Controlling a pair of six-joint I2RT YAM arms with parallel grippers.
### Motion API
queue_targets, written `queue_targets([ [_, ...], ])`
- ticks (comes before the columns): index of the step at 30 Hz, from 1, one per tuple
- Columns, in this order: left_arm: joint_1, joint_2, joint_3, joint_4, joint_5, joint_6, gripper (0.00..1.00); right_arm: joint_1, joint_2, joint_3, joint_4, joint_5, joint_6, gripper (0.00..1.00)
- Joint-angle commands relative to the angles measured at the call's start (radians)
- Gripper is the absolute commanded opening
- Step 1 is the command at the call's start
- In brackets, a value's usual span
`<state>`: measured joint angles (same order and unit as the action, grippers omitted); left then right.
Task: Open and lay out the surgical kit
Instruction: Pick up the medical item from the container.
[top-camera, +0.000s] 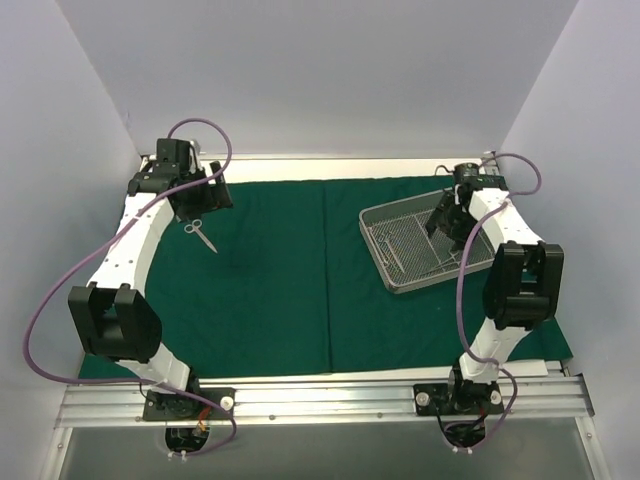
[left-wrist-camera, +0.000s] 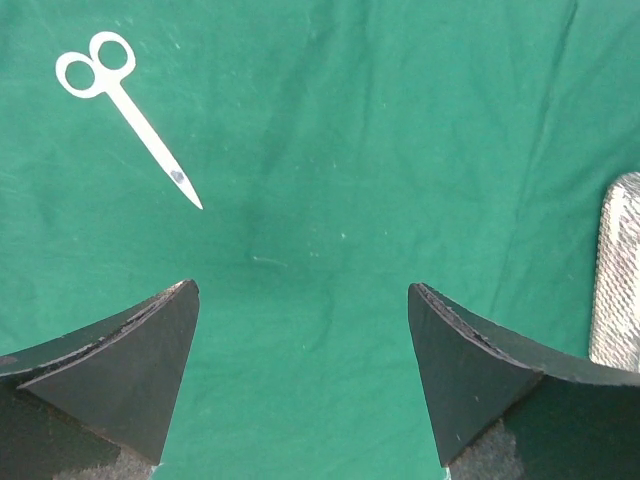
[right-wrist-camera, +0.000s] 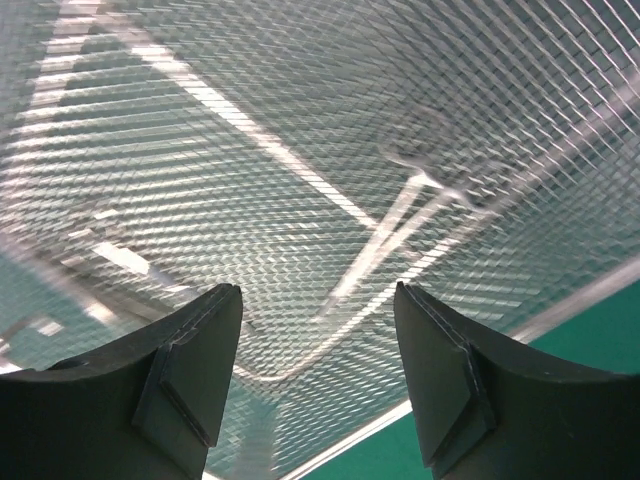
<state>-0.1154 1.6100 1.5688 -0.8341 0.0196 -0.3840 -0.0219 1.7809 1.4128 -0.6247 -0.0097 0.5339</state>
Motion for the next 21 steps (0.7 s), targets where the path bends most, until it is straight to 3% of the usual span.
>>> queue_targets([
  [1,0.063,-0.012,-0.021,0.05,0.186,0.05,0.94,-0.047,-0.014,-0.064,-0.041,0.04,0.061,0.62],
  [8,0.065,0.07,0.08,0.02,0.158,0.1,0.94,-0.076,0.06,-0.13,-0.001,0.02,0.104,0.61],
  [16,0.065,0.099,0.071,0.032,0.181,0.096,0.95,-0.084,0.141,-0.209,0.122,-0.016,0.146,0.59],
  [21,0.062,0.096,0.063,0.033,0.181,0.102,1.0,-0.095,0.138,-0.267,0.137,-0.015,0.164,0.48],
])
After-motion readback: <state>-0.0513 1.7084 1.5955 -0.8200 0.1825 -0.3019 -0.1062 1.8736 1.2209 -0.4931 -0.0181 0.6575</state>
